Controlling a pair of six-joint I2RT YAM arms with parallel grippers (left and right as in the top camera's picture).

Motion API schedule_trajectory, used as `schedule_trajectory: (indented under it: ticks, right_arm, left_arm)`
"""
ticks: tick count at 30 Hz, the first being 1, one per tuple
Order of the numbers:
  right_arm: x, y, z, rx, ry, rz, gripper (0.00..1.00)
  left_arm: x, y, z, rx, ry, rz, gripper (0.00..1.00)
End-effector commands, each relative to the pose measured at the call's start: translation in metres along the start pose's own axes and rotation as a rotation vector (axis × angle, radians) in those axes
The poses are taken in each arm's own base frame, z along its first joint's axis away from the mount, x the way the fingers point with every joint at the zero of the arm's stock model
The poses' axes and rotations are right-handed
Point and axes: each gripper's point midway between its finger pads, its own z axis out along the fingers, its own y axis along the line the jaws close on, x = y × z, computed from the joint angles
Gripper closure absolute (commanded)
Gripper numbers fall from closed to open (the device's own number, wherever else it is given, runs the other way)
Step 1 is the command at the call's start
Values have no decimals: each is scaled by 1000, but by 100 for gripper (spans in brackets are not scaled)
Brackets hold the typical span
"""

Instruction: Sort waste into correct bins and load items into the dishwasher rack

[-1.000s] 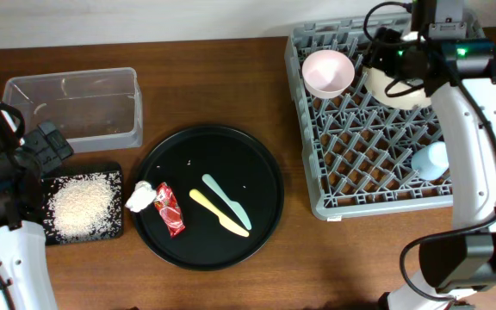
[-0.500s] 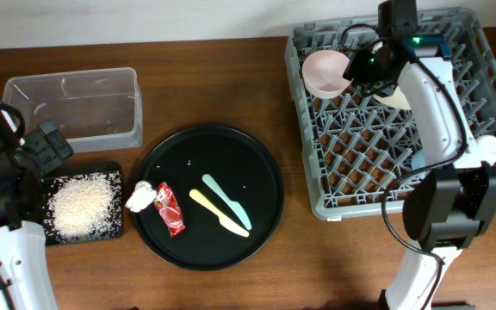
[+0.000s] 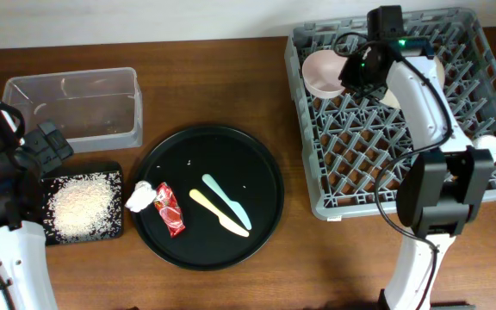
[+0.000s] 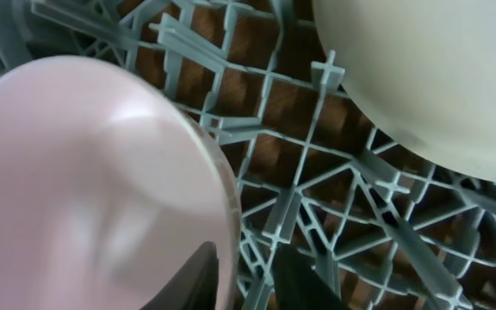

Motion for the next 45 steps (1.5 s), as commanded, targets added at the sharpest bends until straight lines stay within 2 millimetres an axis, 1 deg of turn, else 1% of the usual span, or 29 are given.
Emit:
schedule_trajectory:
  ticks: [1, 7, 8, 9, 10, 11, 12, 15, 18, 19, 20, 22, 23, 24, 25, 27, 28, 30, 32, 33, 34, 35, 37, 39, 42, 44, 45]
  right_arm:
    - [3, 2, 8, 5, 11, -8, 74]
    - [2, 1, 10, 7, 4, -8, 76]
    - [2, 1, 10, 7, 4, -9, 80]
    - [2, 1, 10, 7, 5, -9, 87]
    - [2, 1, 10, 7, 4, -9, 91]
    - [2, 1, 10, 6, 4, -9, 91]
    - [2, 1, 10, 6, 4, -9, 96]
    - [2, 2, 9, 6, 2, -9, 96]
    - [-2, 1, 2, 10, -19, -17, 96]
    - [-6, -1, -4, 28, -39, -18, 96]
    - [-11, -5, -14, 60, -72, -24, 96]
    - [-23, -7, -39, 104, -140, -91, 96]
    - [-27, -7, -55, 131, -174, -136, 96]
    - [-30, -9, -75, 172, -208, -188, 96]
    - [-30, -9, -93, 212, -235, -246, 96]
    - [-27, -9, -112, 289, -260, -357, 96]
    - [-24, -12, -124, 381, -277, -437, 96]
    - [-21, -16, -141, 569, -300, -576, 96]
    - [-19, -14, -155, 731, -322, -688, 96]
    - [-20, -10, -166, 824, -347, -744, 96]
    - [-19, -2, -172, 895, -366, -801, 96]
    - [-17, 5, -174, 930, -364, -857, 96]
    - [-10, 19, -169, 1024, -313, -1027, 96]
    - [-12, 19, -169, 1114, -312, -1041, 96]
    - [-17, 13, -165, 1173, -305, -1033, 96]
    - [-25, 10, -177, 1267, -345, -992, 96]
    - [-31, 10, -187, 1315, -379, -960, 96]
  left_arm:
    - [-4, 2, -7, 6, -21, -17, 1]
    - [-4, 2, -7, 6, -21, -17, 1]
    - [-4, 2, -7, 6, -21, -17, 1]
    - [-4, 2, -7, 6, -21, -17, 1]
    - [-4, 2, -7, 6, -21, -17, 1]
    - [-4, 2, -7, 6, -21, -17, 1]
    - [-4, 2, -7, 6, -21, -17, 1]
    - [-4, 2, -7, 6, -21, -17, 1]
    - [-4, 2, -7, 6, -21, -17, 1]
    - [-4, 2, -7, 6, -21, -17, 1]
    - [-4, 2, -7, 6, -21, -17, 1]
    - [-4, 2, -7, 6, -21, -17, 1]
    - [-4, 2, -7, 6, -21, -17, 1]
    - [-4, 2, -7, 6, -21, -17, 1]
    - [-4, 2, -7, 6, -21, -17, 1]
    - [-4, 2, -7, 6, -21, -17, 1]
    - [-4, 2, -7, 6, -21, -17, 1]
    - [-4, 2, -7, 6, -21, -17, 1]
    - [-4, 2, -7, 6, -21, -17, 1]
    - [-4, 2, -7, 6, -21, -17, 1]
    - [-4, 2, -7, 6, -21, -17, 1]
    - [-4, 2, -7, 6, -21, -17, 1]
    - [-4, 2, -7, 6, -21, -17, 1]
    - [-4, 2, -7, 6, -21, -17, 1]
    - [-4, 2, -7, 6, -21, -17, 1]
    - [-4, 2, -7, 6, -21, -17, 1]
    - [-4, 2, -7, 6, -21, -17, 1]
